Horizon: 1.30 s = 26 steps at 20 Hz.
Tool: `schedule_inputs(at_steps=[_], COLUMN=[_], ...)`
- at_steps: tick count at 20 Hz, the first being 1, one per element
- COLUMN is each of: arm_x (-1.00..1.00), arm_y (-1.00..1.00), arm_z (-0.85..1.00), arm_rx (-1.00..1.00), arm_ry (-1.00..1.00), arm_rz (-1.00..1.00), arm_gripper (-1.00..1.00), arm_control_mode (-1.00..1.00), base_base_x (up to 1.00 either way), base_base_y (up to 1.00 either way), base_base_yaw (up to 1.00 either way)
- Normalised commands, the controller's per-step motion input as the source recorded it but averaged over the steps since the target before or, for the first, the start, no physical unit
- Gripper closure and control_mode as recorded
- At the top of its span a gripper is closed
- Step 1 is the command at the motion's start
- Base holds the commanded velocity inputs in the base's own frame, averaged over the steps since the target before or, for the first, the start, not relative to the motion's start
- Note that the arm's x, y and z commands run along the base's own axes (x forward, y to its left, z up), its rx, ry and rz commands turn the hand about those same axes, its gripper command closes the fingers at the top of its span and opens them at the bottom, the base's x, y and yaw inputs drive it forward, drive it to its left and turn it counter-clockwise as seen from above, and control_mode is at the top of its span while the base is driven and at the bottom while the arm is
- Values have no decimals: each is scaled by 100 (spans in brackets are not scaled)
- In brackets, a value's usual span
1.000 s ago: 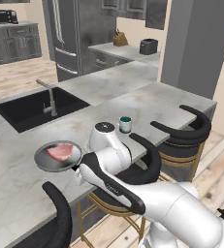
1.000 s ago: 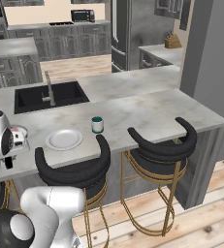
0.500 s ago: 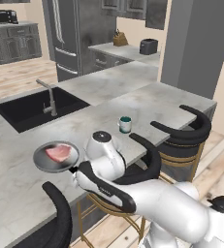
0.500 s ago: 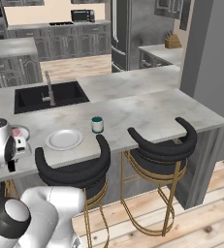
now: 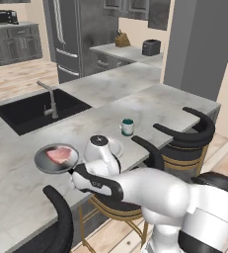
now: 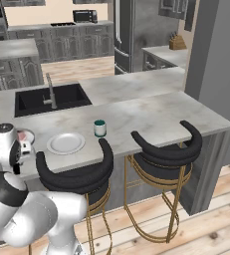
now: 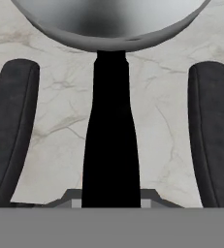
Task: Pick up the pan with the steak in it and place it on the dining table. Then place the steak on the plate.
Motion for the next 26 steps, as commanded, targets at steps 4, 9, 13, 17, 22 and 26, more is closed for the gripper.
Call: schedule_inputs(at_steps=[4, 9, 13, 17, 22, 26], arm_x=[-4, 0, 17, 29, 11, 0], arm_y=[11, 7, 3, 0, 1, 0], arm_z=[-39, -26, -22, -25, -16, 0], arm_rx=[0, 0, 0, 0, 0, 0], arm_ry=[0, 0, 0, 0, 0, 0], arm_rz=[0, 0, 0, 0, 0, 0], arm_gripper=[100, 100, 100, 100, 100, 100], arm_control_mode=[-100, -100, -100, -100, -100, -100], base_base_x=[0, 0, 0, 0, 0, 0], base_base_y=[0, 0, 0, 0, 0, 0], base_base_yaw=[0, 0, 0, 0, 0, 0])
